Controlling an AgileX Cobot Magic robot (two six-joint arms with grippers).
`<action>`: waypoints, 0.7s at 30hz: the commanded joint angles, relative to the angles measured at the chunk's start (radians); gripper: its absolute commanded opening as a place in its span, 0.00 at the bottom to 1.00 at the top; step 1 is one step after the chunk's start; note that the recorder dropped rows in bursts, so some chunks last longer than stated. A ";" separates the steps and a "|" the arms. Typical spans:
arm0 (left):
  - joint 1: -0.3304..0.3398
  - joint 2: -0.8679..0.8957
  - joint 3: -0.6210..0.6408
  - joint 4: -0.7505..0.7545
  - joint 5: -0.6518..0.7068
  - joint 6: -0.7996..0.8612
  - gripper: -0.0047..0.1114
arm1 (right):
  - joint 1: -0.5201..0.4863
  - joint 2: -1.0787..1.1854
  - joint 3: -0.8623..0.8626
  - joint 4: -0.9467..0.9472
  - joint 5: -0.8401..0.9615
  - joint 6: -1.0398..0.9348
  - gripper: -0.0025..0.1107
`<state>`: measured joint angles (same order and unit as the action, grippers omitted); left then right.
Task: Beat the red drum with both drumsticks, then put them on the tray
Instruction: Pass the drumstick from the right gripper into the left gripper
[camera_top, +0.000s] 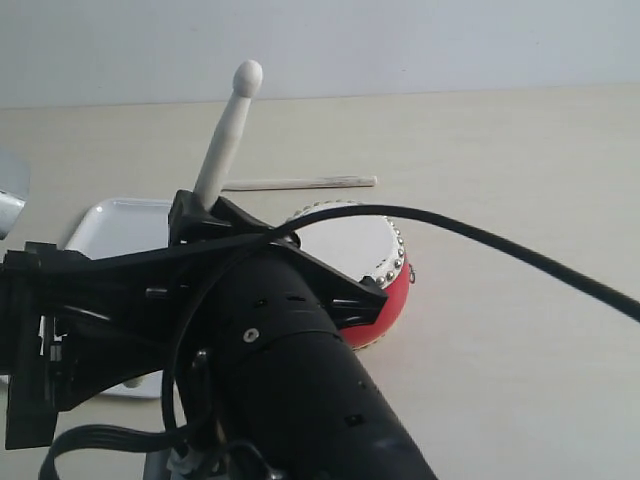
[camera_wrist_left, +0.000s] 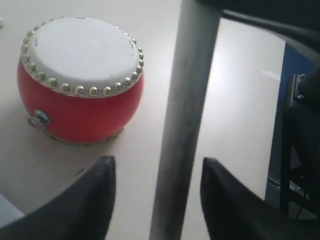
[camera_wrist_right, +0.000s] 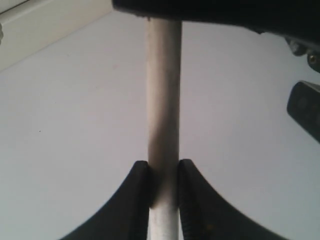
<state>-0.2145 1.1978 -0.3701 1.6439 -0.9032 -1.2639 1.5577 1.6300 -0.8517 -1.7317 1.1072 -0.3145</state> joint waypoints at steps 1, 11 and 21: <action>-0.007 0.001 -0.006 -0.003 -0.012 0.004 0.30 | 0.001 -0.010 -0.003 -0.013 -0.004 -0.005 0.02; -0.007 0.001 -0.008 -0.001 -0.012 0.036 0.04 | 0.001 -0.010 -0.003 -0.013 -0.004 -0.001 0.02; -0.007 0.001 -0.008 -0.085 0.009 0.036 0.04 | 0.001 -0.010 -0.003 -0.013 -0.004 0.130 0.50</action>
<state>-0.2204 1.1978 -0.3701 1.6141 -0.9130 -1.2261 1.5577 1.6300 -0.8517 -1.7319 1.0988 -0.2123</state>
